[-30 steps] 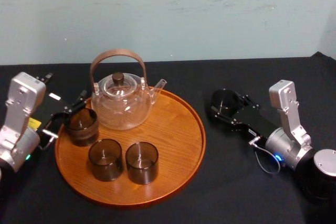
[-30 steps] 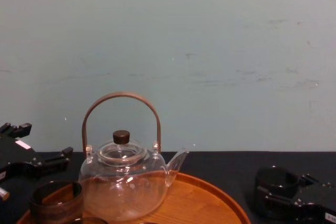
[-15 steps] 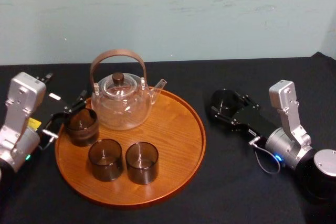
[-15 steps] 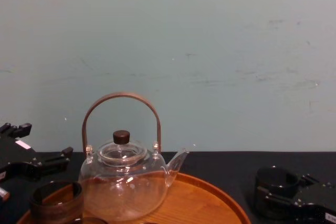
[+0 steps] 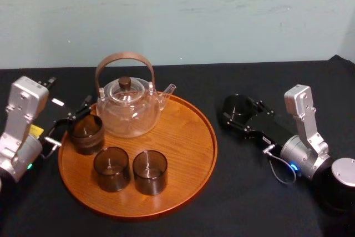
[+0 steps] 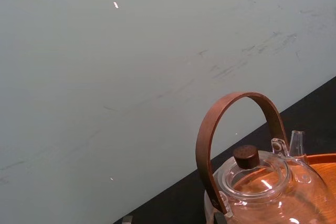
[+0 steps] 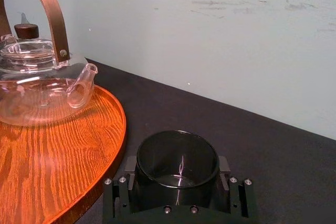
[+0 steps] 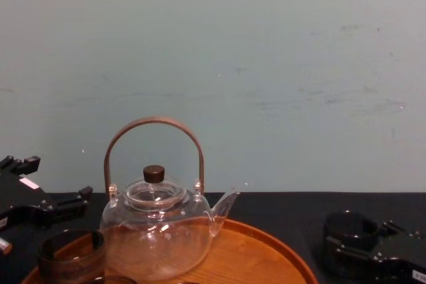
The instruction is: Pick up the glass from the table and place it on the tray.
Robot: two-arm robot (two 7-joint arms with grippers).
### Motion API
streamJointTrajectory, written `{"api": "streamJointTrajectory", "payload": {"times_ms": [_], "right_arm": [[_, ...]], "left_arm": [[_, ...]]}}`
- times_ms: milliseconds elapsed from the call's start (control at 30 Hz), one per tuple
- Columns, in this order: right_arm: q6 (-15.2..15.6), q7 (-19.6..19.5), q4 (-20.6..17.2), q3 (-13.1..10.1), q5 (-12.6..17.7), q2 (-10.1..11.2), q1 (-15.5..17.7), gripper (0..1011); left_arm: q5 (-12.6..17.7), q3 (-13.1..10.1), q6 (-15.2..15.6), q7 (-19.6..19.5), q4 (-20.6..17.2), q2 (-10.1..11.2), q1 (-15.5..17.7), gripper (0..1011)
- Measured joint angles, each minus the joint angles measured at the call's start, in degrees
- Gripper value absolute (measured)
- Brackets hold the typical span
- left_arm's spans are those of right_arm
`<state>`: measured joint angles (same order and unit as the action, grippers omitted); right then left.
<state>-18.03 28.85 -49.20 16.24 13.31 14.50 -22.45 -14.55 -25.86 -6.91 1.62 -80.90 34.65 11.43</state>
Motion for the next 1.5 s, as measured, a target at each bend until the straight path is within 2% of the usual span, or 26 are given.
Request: {"api": "streamJointTrajectory", "payload": {"times_ms": [1500], "right_arm": [[0.04,0.24,0.18,0.23,-0.09,-0.17,-0.43,904]], "left_arm": [[0.0,0.0,0.0,0.0,0.0,0.0,0.0,1001]]}}
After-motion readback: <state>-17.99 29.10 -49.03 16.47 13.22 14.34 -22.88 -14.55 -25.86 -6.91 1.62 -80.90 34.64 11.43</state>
